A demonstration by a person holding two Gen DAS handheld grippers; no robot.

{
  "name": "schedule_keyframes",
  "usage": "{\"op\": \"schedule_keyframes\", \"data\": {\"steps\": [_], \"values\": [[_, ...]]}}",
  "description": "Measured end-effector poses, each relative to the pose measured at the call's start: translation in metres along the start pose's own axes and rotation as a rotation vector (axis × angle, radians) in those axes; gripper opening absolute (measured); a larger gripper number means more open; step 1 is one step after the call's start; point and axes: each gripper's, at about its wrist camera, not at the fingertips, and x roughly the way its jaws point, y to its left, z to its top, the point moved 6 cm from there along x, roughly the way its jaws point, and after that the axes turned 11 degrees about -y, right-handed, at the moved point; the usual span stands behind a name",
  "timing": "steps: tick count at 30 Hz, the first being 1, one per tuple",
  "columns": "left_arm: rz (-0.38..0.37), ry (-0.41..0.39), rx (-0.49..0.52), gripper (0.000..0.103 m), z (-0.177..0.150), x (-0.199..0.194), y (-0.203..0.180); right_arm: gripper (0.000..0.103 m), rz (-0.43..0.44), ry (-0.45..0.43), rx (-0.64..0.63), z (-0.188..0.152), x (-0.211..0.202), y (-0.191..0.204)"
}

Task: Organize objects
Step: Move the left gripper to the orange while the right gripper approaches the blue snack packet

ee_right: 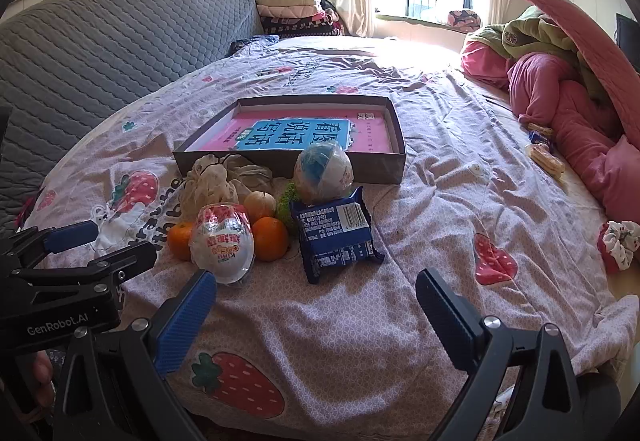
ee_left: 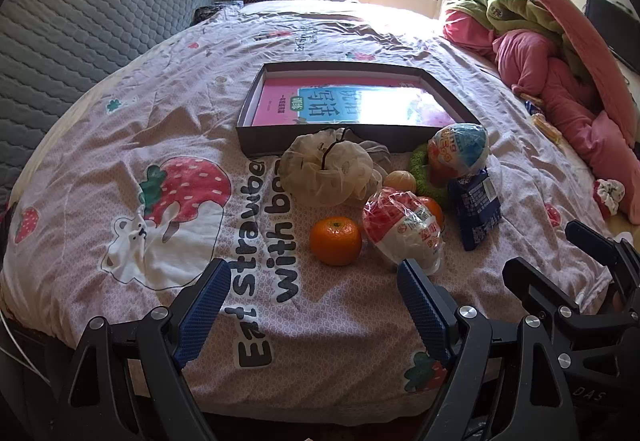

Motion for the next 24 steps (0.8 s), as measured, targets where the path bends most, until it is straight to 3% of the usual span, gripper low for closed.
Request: {"op": "schedule_keyframes", "data": {"steps": [13,24], "values": [[-0.001,0.079,0.011,0.086,-0.017,0.024,0.004,0.101,0.009,0.042,-0.012,-0.011,0.013,0.0],[-0.005,0.092,0.023,0.086,-0.021,0.035,0.005,0.101,0.008,0.069,0.008,-0.019,0.022,-0.009]]}}
